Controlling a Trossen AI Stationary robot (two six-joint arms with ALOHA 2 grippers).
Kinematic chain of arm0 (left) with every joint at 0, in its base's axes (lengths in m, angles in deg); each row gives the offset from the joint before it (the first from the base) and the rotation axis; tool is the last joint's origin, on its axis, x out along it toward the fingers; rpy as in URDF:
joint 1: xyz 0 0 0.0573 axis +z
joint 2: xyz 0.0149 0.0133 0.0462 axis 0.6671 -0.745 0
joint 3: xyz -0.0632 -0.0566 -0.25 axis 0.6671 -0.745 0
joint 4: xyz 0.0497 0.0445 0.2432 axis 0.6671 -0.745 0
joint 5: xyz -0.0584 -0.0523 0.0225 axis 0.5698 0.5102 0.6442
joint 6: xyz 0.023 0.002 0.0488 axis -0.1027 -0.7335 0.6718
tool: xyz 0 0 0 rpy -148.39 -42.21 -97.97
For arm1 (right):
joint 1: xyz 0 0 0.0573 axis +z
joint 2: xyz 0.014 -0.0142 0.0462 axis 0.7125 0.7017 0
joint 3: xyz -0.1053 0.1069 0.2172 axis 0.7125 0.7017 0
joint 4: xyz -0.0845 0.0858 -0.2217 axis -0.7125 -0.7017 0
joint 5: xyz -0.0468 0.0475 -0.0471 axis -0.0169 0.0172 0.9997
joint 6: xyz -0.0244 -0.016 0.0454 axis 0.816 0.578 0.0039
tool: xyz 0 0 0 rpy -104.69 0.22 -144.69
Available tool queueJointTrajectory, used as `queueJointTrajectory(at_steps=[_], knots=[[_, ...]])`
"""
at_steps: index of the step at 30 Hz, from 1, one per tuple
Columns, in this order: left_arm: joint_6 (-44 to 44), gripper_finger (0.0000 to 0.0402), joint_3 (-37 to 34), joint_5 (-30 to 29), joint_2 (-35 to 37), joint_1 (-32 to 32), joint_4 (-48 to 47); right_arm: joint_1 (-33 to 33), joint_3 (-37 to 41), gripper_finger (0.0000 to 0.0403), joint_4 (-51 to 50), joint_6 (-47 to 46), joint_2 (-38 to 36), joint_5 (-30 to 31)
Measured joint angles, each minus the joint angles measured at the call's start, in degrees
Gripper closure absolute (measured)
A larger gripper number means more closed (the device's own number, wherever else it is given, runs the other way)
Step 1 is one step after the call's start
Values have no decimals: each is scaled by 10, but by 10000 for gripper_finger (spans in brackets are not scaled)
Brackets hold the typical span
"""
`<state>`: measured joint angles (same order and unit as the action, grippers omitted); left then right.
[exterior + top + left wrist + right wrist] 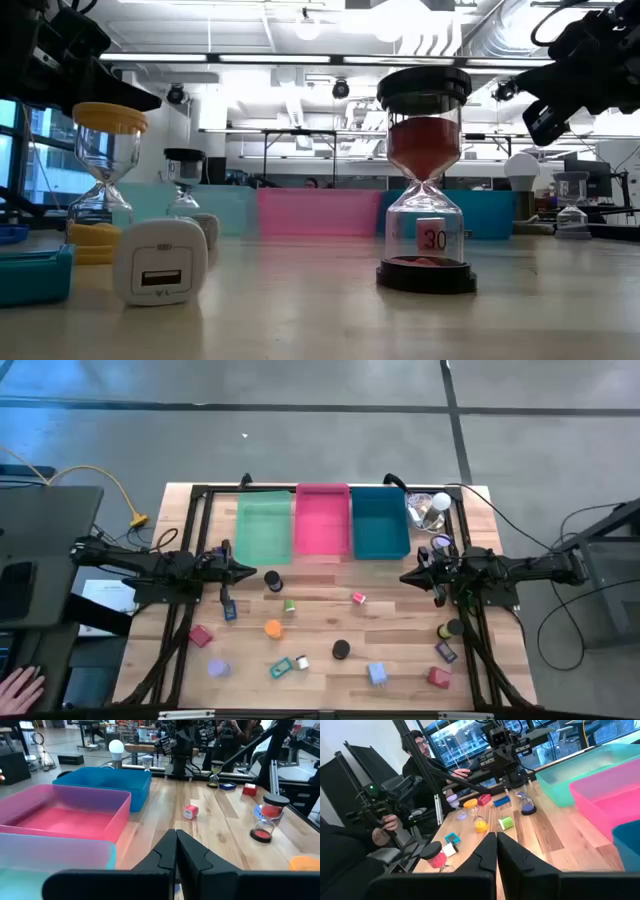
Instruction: Pick & Place Office items
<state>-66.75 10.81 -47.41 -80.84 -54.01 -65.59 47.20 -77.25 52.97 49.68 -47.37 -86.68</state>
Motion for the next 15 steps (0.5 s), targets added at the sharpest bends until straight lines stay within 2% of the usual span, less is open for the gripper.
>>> queueJointTrajectory(at_steps=[7,15], knots=[[-17,401,0,0,0,0,1,0,0,401,0,2,0,-1],[5,401,0,0,0,0,1,0,0,401,-24,26,0,0]])
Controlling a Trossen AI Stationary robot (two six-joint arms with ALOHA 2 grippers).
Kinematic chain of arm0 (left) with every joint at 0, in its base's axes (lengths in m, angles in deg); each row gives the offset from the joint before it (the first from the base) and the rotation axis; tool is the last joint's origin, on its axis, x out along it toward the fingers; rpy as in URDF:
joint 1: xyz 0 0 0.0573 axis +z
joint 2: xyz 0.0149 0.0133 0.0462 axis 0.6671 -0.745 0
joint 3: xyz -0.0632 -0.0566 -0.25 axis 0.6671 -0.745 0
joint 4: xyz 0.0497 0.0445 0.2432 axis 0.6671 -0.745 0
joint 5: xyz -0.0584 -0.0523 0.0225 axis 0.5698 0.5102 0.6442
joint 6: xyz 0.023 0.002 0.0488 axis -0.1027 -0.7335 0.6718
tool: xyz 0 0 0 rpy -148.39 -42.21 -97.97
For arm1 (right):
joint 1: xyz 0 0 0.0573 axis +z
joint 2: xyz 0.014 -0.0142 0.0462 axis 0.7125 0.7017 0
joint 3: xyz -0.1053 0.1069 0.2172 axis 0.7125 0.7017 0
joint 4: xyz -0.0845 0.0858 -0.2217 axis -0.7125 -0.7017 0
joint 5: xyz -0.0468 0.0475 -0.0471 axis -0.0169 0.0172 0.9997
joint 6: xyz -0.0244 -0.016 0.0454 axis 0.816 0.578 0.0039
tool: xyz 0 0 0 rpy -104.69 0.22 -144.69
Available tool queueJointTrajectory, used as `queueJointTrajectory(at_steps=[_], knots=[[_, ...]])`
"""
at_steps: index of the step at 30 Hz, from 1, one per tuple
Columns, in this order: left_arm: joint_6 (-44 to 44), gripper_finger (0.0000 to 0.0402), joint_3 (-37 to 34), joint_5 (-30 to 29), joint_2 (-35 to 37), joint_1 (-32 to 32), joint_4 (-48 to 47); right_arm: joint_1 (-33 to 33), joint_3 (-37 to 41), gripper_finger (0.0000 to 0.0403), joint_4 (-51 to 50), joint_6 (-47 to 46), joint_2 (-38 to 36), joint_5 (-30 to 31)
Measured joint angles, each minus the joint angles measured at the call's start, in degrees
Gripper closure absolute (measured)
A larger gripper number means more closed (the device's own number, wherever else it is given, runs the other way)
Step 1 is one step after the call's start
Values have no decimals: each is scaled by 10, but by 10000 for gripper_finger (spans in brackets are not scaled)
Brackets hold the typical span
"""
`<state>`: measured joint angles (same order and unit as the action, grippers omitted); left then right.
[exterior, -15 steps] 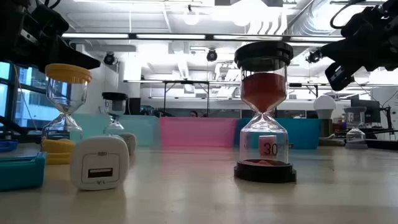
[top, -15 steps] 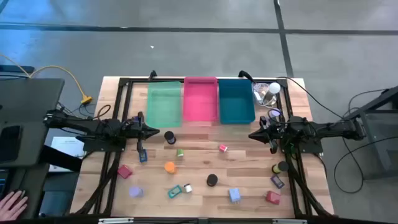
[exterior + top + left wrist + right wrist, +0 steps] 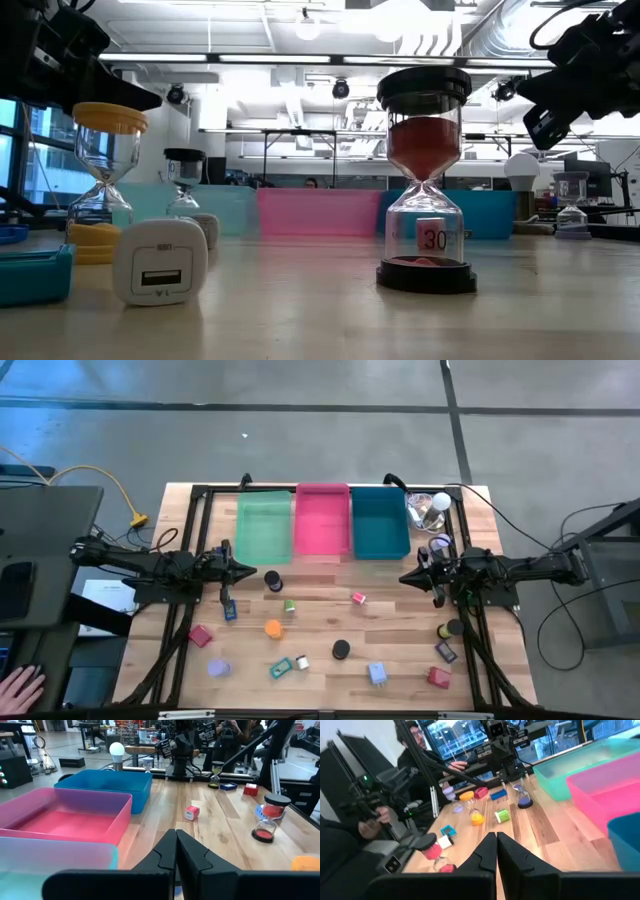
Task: Pick & Place Office items
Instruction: Put the top violet hourglass into the pink bin
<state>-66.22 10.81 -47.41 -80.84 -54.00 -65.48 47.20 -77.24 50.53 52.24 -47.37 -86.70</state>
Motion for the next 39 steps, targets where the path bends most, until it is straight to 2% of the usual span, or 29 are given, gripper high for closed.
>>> queueJointTrajectory(at_steps=[10,16,20,23,27,29,33,39], knots=[[2,401,0,0,0,0,8,0,0,401,4,9,0,1],[-20,401,0,0,0,0,11,0,-1,390,6,20,0,43],[-6,401,0,0,0,0,39,0,-12,346,-9,16,2,44],[25,399,0,-1,0,0,56,0,-29,299,-5,13,6,45],[23,381,3,-13,0,0,56,0,-69,237,-10,23,24,46],[22,364,3,-13,0,0,56,0,-100,213,-46,25,41,55],[22,318,3,-5,0,0,58,0,-186,181,-156,34,92,116],[20,263,3,7,0,0,72,0,-347,171,-402,-59,202,253]])
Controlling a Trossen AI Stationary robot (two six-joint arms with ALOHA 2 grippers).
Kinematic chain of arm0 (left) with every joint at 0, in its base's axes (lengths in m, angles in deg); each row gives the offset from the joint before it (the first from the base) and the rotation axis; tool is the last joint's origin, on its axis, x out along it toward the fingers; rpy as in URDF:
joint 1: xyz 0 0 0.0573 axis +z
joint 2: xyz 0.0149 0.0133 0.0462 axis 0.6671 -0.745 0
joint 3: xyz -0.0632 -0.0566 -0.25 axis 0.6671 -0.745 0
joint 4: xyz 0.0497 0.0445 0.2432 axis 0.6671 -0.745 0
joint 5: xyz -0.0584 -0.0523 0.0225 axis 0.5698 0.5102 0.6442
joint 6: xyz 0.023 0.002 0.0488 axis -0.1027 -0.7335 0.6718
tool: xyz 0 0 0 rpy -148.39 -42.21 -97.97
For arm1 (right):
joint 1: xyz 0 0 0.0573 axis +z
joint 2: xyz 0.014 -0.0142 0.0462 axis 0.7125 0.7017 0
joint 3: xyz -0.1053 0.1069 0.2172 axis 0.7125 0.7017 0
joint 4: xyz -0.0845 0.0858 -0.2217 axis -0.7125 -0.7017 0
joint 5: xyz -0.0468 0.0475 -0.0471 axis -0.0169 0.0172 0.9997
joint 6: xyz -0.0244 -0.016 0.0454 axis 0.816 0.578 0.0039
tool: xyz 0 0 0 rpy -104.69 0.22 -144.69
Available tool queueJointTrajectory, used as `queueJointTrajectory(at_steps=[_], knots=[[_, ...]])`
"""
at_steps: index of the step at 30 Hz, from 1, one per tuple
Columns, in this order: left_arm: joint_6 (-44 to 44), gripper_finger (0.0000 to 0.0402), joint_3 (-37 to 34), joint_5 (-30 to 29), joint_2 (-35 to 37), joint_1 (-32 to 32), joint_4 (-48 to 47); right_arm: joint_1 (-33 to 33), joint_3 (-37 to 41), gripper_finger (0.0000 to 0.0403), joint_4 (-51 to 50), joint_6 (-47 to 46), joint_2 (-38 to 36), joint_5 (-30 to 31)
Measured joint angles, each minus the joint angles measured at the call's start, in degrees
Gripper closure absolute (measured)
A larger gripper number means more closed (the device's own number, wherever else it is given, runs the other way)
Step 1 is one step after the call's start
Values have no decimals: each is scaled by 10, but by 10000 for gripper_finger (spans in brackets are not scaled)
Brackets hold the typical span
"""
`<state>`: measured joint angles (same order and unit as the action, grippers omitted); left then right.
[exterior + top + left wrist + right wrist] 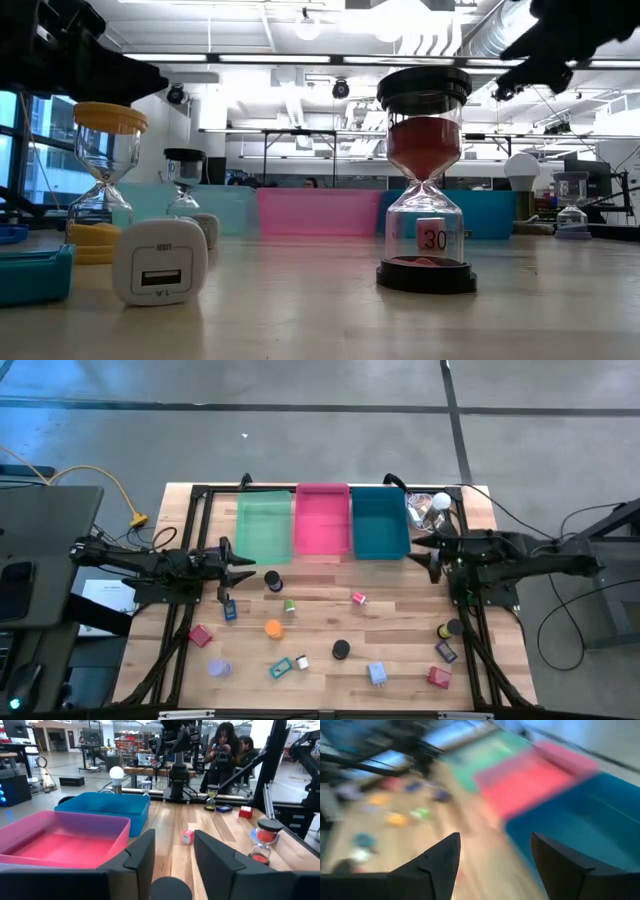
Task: Pick & Place Office items
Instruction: Put the top violet hourglass into the pink bin
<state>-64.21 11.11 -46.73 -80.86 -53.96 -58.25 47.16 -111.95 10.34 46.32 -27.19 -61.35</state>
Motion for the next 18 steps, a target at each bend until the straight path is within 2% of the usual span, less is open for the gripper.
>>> queueJointTrajectory(at_steps=[5,9,14,18], knots=[[0,247,0,1,0,0,12,-1,-109,171,-200,-119,99,65],[0,246,0,1,0,0,13,-24,-162,163,-290,-202,158,88],[0,246,0,0,0,0,11,-101,-191,147,-411,-288,213,91],[-28,246,0,-2,0,0,11,-176,-193,133,-454,-294,230,62]])
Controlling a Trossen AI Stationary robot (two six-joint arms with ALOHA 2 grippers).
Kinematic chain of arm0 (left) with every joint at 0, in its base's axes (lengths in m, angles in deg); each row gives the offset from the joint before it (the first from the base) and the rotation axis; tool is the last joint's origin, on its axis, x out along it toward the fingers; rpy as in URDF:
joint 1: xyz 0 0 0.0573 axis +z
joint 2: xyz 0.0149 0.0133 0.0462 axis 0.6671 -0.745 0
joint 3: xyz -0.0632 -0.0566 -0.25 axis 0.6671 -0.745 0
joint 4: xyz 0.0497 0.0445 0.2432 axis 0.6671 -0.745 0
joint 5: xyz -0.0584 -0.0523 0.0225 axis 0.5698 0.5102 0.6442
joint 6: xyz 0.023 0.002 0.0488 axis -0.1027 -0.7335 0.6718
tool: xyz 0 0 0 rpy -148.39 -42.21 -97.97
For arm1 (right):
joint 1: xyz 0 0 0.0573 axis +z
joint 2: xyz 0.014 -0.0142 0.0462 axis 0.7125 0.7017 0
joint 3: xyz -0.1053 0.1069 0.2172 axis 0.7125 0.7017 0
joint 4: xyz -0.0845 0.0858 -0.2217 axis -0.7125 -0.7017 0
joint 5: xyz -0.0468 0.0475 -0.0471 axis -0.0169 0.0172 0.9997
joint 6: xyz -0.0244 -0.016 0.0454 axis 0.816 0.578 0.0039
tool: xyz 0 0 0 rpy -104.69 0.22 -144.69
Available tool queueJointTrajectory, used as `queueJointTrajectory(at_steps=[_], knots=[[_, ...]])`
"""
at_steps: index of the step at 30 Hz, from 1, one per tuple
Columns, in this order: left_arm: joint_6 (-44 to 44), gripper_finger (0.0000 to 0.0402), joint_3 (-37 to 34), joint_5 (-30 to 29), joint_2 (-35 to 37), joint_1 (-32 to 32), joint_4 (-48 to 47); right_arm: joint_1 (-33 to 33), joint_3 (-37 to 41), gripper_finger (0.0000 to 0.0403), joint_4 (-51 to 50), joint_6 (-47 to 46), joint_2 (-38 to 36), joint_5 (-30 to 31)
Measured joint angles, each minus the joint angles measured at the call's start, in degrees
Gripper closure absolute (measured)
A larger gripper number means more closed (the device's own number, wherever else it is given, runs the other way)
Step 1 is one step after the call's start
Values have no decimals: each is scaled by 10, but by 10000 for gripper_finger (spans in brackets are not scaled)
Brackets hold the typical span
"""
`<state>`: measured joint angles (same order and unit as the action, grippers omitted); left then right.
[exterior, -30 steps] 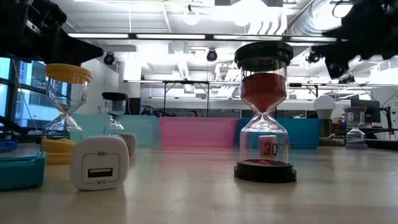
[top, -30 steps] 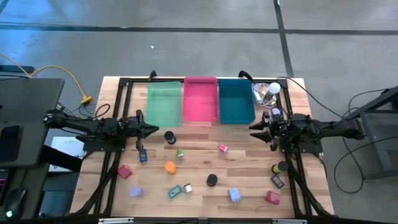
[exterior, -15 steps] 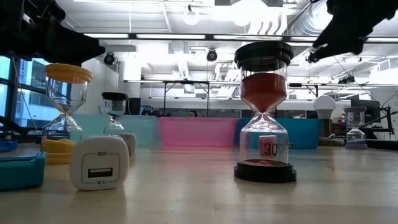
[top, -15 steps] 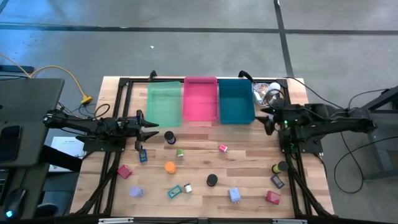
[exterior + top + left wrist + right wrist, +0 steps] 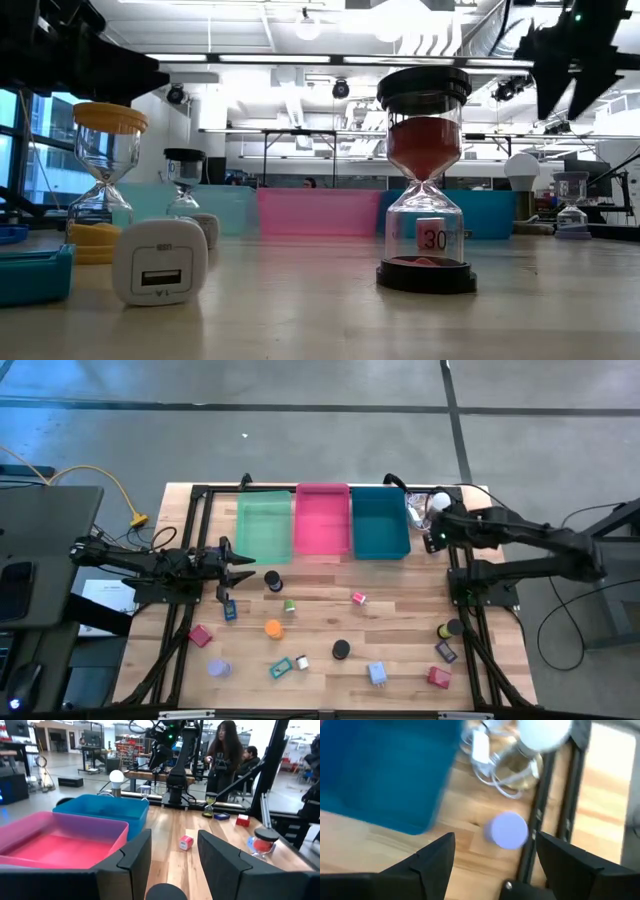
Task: Pick & Place Office items
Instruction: Put the top violet hourglass into the pink bin
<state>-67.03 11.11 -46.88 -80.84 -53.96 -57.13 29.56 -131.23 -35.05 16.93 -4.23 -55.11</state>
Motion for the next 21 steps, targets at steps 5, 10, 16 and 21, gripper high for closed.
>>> queueJointTrajectory(at_steps=[5,10,16,21], knots=[[-29,246,0,0,0,0,0,-59,0,128,14,48,3,-31],[-32,246,0,0,0,0,0,-117,0,130,13,74,19,-53],[-32,246,0,0,0,0,0,-167,0,130,18,115,44,-95],[-32,246,0,0,0,0,0,-200,0,131,37,145,71,-147]])
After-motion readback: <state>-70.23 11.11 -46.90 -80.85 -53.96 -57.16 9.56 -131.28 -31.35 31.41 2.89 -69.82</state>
